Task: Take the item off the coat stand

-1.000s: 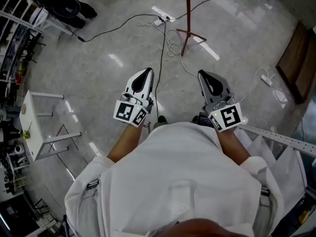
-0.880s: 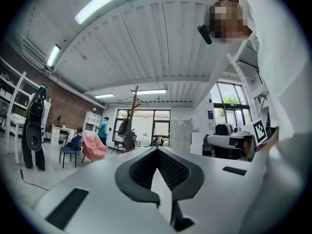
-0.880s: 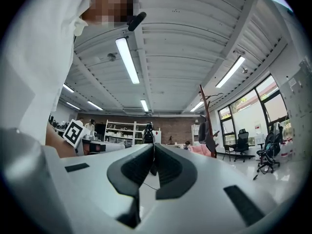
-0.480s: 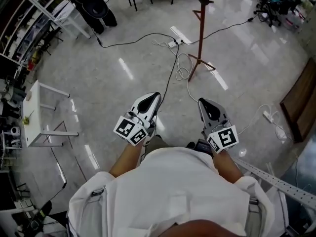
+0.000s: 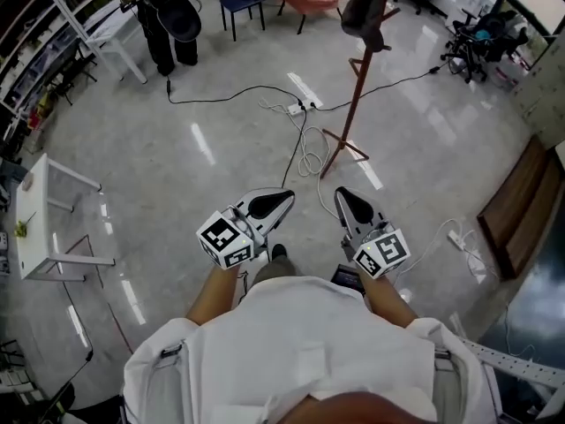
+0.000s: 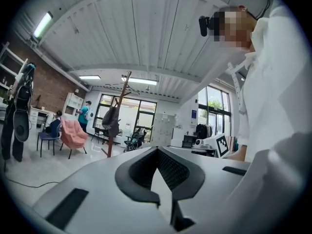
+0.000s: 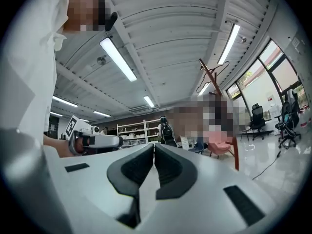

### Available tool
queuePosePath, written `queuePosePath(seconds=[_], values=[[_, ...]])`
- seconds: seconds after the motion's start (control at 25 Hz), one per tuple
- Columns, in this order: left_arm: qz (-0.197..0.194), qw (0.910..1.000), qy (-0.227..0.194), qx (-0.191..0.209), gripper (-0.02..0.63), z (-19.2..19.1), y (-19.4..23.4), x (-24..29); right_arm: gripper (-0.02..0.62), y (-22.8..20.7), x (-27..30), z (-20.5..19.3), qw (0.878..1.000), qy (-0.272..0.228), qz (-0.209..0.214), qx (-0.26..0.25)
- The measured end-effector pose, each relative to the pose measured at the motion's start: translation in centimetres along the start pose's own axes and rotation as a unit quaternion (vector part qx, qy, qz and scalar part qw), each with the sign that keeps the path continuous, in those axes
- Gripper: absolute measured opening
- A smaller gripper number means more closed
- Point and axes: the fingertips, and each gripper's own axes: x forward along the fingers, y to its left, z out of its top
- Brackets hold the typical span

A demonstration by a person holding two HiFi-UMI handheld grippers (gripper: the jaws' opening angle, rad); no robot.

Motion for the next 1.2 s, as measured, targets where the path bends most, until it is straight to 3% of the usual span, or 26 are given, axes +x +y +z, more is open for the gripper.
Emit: queuePosePath(seconds=[0.24,0.44,0.64,1.0,1.2], values=[[-0.042,0.9991,0.008,-0.007,0.014,1.8,8.8,-1.8,0.025,0.1,9.9,1.8,1.0,0.009,-0.014,0.005],[-0.077,0.9966,0.021,-0.022,0.014,0.4,13.7,-2.0,0.026,-0.6,13.1,3.4,0.999,0.001,-0.034,0.0],[-0.113,0.9916,0.01,-0.061,0.014,0.0,16.5,-0.3,0.026,-1.7,14.6,4.4,0.998,0.014,-0.059,-0.02],[-0.162,0.9854,-0.004,-0.052,0.014,0.7,19.0,3.6,0.026,-6.0,16.1,5.3,0.995,-0.006,-0.088,-0.045],[-0.177,0.982,0.01,-0.066,0.014,2.3,20.9,7.7,0.026,-10.5,16.9,6.3,0.995,-0.029,-0.094,-0.018]])
